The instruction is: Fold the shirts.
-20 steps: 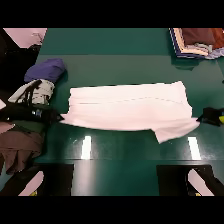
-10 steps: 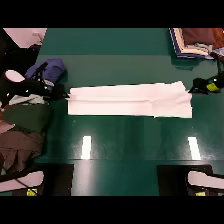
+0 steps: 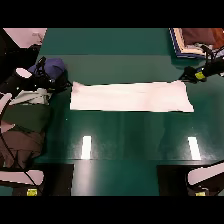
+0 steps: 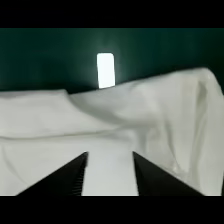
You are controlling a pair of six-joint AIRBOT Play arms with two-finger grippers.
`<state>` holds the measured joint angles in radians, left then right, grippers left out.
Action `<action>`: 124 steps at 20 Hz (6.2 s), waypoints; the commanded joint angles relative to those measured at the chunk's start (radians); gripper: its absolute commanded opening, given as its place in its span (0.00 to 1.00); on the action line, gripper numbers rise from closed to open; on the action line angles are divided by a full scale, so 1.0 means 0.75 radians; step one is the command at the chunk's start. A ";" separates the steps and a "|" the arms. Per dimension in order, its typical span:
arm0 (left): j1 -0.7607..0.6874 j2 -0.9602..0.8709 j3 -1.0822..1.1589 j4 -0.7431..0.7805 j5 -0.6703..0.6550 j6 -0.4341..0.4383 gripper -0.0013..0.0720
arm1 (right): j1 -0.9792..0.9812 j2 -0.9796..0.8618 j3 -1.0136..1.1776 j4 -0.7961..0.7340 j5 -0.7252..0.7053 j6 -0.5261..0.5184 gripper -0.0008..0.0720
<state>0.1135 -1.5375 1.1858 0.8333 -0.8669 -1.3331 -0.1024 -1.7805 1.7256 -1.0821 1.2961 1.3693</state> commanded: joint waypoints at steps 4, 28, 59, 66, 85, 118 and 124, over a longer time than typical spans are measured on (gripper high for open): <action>0.001 0.003 0.108 -0.044 -0.192 0.018 0.42 | -0.096 -0.068 0.123 0.151 0.147 -0.079 0.68; -0.400 -0.012 0.148 -0.090 -0.242 0.001 0.05 | -0.271 -0.281 -0.149 0.360 0.406 -0.427 0.11; -0.837 -0.732 1.032 0.090 -0.300 -0.166 0.05 | 0.434 0.197 0.379 0.557 0.350 -0.062 0.03; -0.571 -0.517 1.065 0.271 -0.487 -0.152 0.05 | 0.626 0.093 0.387 0.583 0.290 -0.125 0.03; -0.036 -0.107 1.104 0.320 -0.783 -0.132 0.05 | 0.831 0.063 -0.010 0.323 -0.081 -0.268 0.62; -0.257 -0.104 1.034 0.307 -0.767 -0.088 0.05 | 0.226 0.302 -0.481 0.545 -0.192 -0.217 0.03; -0.405 -0.104 1.034 0.307 -0.725 -0.074 0.05 | -0.444 0.698 -0.853 0.381 -0.247 -0.186 0.03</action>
<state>-0.1425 -1.6157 1.9614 1.0630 -1.4303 -1.3930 -0.2138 -1.3861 1.2091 -0.7345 1.1458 1.2186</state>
